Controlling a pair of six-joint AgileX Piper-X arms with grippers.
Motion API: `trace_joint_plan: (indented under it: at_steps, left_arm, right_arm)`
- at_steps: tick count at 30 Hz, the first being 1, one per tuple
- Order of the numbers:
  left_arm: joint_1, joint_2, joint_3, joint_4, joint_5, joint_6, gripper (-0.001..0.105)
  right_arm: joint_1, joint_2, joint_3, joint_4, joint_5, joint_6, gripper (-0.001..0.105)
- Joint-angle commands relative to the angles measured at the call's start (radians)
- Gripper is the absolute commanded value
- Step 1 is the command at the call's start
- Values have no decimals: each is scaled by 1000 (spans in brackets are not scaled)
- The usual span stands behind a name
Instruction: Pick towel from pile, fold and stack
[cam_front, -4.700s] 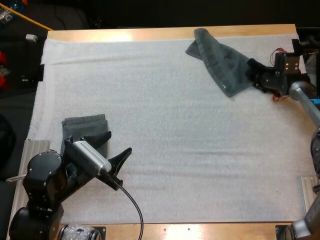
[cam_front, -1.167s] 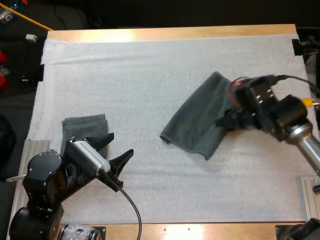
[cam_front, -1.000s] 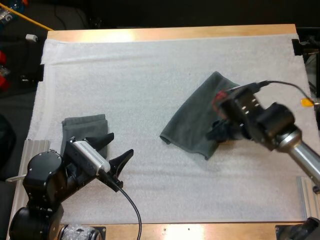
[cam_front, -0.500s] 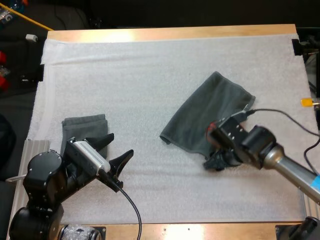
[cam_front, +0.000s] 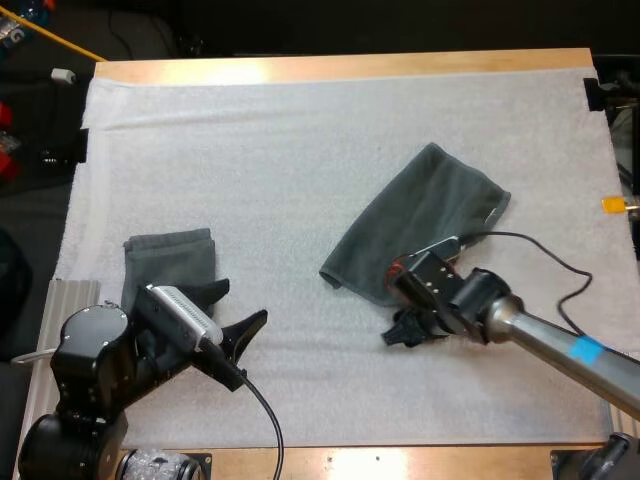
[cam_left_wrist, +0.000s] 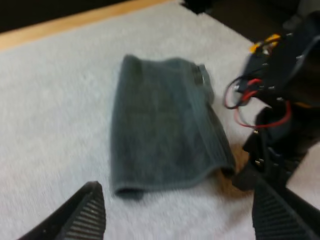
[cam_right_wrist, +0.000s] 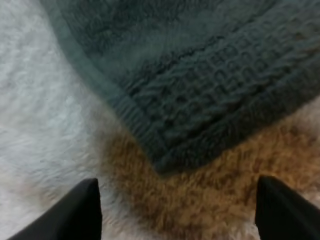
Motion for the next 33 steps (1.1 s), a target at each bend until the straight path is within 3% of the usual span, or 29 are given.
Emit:
trace_joint_plan:
  at_steps: [1,3,9,18,20,24,33]
  left_arm:
    - [-5,1,-6,6,29,-10,60]
    - [-5,1,-6,6,41,-10,60]
    - [-5,1,-6,6,44,-10,60]
    - [-5,1,-6,6,44,-10,60]
    - [-5,1,-6,6,44,-10,60]
    - [-5,1,-6,6,44,-10,60]
    - [-5,1,-6,6,44,-10,60]
  right_arm:
    - [-1,22,0,-10,3,12,62]
    - [-1,46,0,-21,14,26,61]
    - [-1,69,0,-90,21,76,40]
    - [-1,69,-3,-140,22,120,38]
    - [-1,69,-3,-156,22,131,29]
    - [-1,69,-3,-173,22,146,0]
    - [48,50,-3,-143,18,121,0]
